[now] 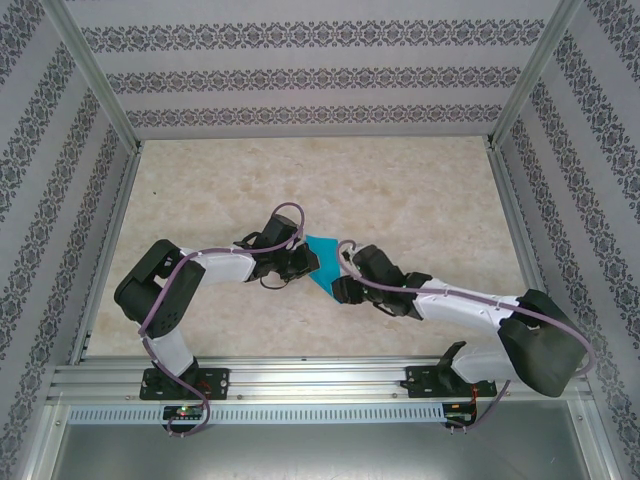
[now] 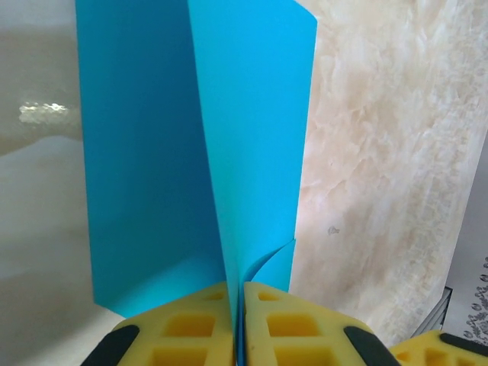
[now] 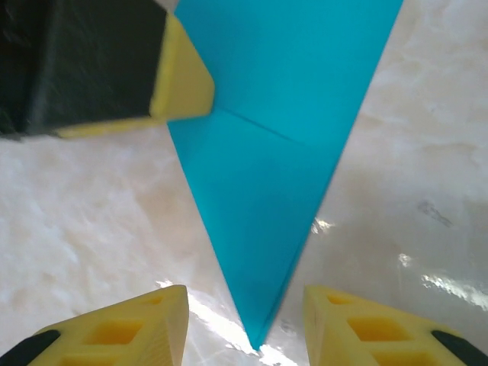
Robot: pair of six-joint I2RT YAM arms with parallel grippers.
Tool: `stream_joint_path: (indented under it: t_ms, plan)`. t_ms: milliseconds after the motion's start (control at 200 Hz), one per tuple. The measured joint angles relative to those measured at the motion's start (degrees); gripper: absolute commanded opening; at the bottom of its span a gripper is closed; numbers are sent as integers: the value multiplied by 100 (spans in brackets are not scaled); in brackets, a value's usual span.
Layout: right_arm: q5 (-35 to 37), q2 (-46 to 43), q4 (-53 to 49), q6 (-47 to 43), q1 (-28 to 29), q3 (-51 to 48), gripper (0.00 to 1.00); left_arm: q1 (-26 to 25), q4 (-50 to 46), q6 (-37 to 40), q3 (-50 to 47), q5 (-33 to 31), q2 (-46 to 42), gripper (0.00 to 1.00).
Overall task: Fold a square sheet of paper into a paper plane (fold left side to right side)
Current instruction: Fourth fold the wing at the center of the table.
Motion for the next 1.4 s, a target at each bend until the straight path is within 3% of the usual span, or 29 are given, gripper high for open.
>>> stream_joint_path:
  t_ms: [330,589,1109,1399]
  plan:
    - [988,525,575,-490,710,-39,43,-72,0,-22,55,-2,-17,11]
    - [1182,1285,667,-664,868,251,40,-72,-2,-35,55,-7,-105,11]
    - [1587,1360,616,-684,903,291,38,-72,-7,-37,66,-7,-114,12]
    - [1624,1360,562,-669,903,306,24,-72,-37,-35,144,-17,-114,12]
